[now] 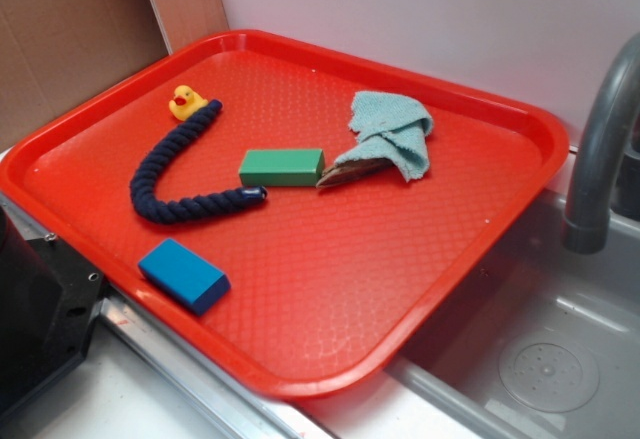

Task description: Grab the green block.

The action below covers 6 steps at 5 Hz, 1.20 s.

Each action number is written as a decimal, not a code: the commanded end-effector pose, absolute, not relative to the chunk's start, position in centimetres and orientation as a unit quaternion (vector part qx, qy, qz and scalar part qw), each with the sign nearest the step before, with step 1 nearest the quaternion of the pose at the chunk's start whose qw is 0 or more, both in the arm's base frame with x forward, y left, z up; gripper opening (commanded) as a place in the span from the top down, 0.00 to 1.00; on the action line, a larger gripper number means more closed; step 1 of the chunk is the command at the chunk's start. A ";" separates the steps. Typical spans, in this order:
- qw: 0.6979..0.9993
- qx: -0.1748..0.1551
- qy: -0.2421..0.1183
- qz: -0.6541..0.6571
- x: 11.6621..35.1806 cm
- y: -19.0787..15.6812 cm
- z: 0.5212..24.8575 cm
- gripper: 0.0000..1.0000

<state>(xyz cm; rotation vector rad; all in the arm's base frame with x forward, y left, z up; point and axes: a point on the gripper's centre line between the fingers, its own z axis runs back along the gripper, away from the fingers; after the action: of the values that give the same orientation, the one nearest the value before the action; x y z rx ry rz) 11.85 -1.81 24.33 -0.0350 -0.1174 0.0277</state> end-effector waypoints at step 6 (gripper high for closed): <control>0.950 -0.022 -0.074 -0.303 21.8 -6.5 8.6 0.00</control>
<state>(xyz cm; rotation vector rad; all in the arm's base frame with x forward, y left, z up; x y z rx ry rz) 21.80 -6.10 7.82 -0.0455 -0.1120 -0.6140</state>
